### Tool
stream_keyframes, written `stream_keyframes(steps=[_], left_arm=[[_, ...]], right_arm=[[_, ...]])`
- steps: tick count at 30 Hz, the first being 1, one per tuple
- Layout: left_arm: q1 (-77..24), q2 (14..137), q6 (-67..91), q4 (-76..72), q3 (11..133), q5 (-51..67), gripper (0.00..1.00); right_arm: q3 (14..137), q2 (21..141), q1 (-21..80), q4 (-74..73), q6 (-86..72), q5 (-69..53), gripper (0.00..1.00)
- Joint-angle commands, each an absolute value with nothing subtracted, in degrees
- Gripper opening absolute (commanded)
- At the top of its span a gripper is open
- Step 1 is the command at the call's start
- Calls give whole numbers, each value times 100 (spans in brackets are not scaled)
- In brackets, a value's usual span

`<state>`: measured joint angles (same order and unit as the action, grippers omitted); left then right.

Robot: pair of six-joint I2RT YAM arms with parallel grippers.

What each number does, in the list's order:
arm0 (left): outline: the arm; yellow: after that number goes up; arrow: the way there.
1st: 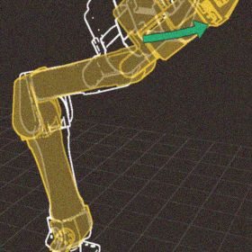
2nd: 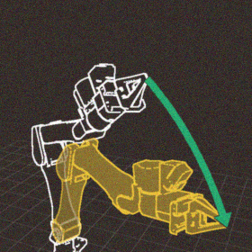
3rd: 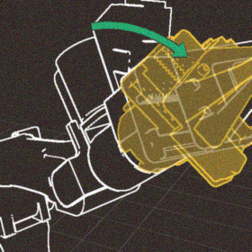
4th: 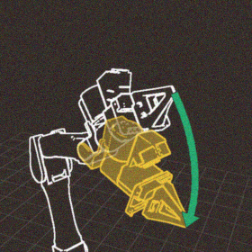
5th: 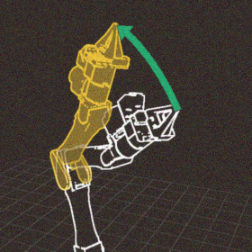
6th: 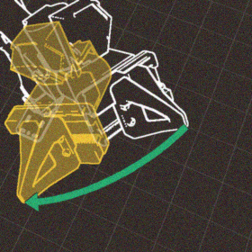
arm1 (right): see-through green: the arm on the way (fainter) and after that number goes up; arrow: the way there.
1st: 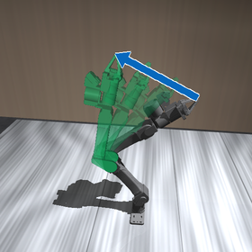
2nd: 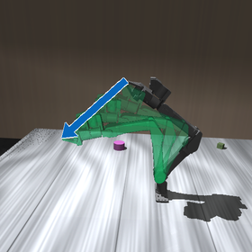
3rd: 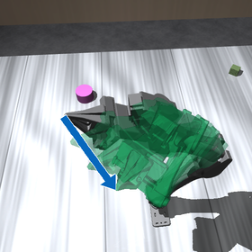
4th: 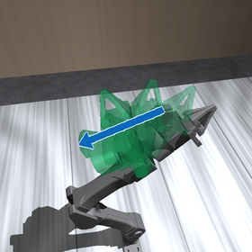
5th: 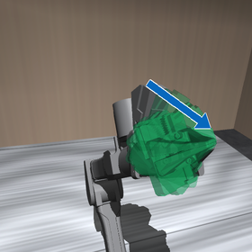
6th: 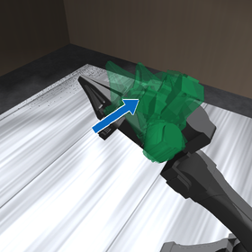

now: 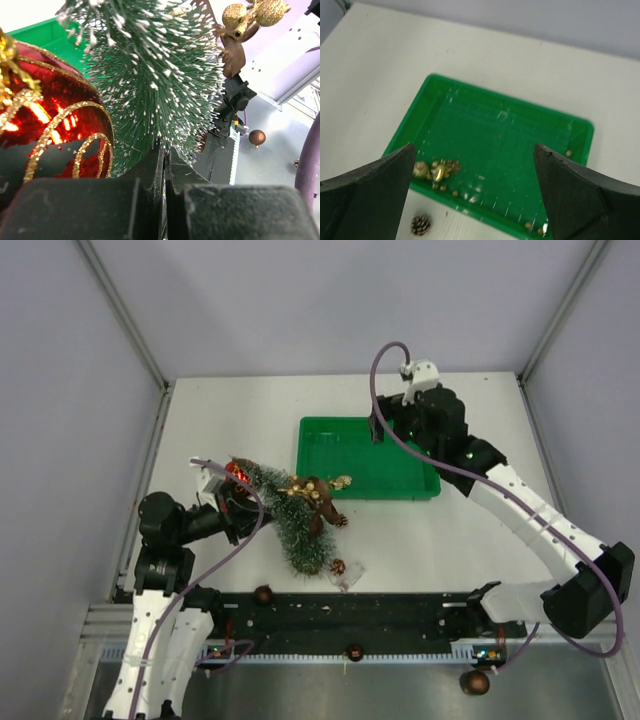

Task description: Decorate the small christmas tree

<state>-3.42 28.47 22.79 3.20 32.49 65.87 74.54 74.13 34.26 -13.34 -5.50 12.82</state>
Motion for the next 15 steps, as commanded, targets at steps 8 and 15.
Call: stream_keyframes(steps=[8,15], left_arm=[[-352,2865,1512,1344,3770,6293,1],[-352,2874,1029,1854,3973,6091,1]], right_arm=[[5977,6856,3111,-2399,-2830,782,99],[5424,6206,3111,-2356,-2822,773,99]])
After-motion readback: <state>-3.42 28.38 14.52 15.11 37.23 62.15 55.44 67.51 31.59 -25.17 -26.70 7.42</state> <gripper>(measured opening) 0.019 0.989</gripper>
